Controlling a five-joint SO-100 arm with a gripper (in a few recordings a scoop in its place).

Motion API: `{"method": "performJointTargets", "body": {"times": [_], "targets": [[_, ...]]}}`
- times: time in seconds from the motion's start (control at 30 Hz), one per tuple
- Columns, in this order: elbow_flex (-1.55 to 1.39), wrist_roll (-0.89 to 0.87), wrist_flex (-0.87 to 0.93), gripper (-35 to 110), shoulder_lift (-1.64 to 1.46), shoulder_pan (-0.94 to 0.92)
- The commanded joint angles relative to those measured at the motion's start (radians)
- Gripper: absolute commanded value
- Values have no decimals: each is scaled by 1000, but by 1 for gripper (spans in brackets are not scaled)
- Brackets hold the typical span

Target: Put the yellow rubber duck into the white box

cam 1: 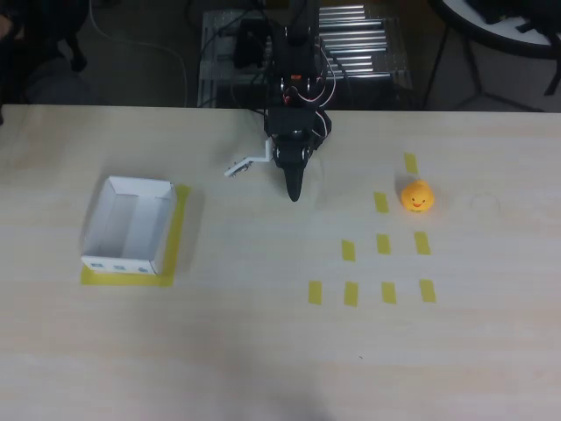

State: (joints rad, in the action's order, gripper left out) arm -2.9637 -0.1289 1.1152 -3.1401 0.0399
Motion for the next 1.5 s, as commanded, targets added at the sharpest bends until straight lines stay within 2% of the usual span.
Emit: {"method": "performJointTargets", "body": {"times": [0.0,0.23,0.33,0.47,0.53,0.57,0.6,0.77,1.0,1.47], "targets": [[382,20,-69,0,321,11],[1034,35,107,0,764,23],[1160,178,155,3,879,106],[1218,250,242,10,1008,242],[1249,348,305,15,1065,310],[1256,459,333,19,1088,331],[1256,479,341,24,1106,345],[1241,509,324,41,1180,457],[1342,515,380,53,1327,652],[1505,506,357,49,1605,808]]}}
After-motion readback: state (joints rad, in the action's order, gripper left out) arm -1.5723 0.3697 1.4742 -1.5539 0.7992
